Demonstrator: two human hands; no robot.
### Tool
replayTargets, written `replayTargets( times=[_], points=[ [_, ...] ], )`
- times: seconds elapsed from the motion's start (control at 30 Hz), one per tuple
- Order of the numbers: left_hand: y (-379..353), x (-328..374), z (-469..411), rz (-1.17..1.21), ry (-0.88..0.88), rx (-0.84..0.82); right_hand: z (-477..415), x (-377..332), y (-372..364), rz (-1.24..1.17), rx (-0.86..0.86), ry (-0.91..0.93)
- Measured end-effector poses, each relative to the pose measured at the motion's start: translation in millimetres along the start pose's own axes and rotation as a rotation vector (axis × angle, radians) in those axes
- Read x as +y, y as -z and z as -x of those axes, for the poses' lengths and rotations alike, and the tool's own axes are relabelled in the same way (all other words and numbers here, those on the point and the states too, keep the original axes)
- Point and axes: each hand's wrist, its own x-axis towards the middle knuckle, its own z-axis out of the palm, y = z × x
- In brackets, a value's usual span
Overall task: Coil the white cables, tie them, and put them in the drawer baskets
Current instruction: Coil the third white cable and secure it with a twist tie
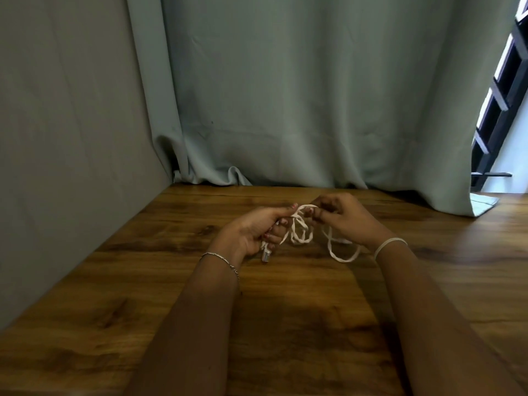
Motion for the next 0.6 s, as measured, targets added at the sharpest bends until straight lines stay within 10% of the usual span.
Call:
replayTargets(
  times=[0.23, 0.4, 0.6],
  points=[
    [1.4, 2.6, 4.1, 0.224, -0.033, -0.063, 1.4, 9.3, 2.7, -0.284, 0.188, -0.253],
    [2.3, 4.2, 5.0, 0.295, -0.081, -0.066, 2.6, 21.7, 6.2, 0.449, 0.417, -0.474],
    [9.0, 3.2, 5.0, 0.479, -0.127, -0.053, 10.0, 25.1, 15.2, 0.771, 0.442, -0.625]
  ],
)
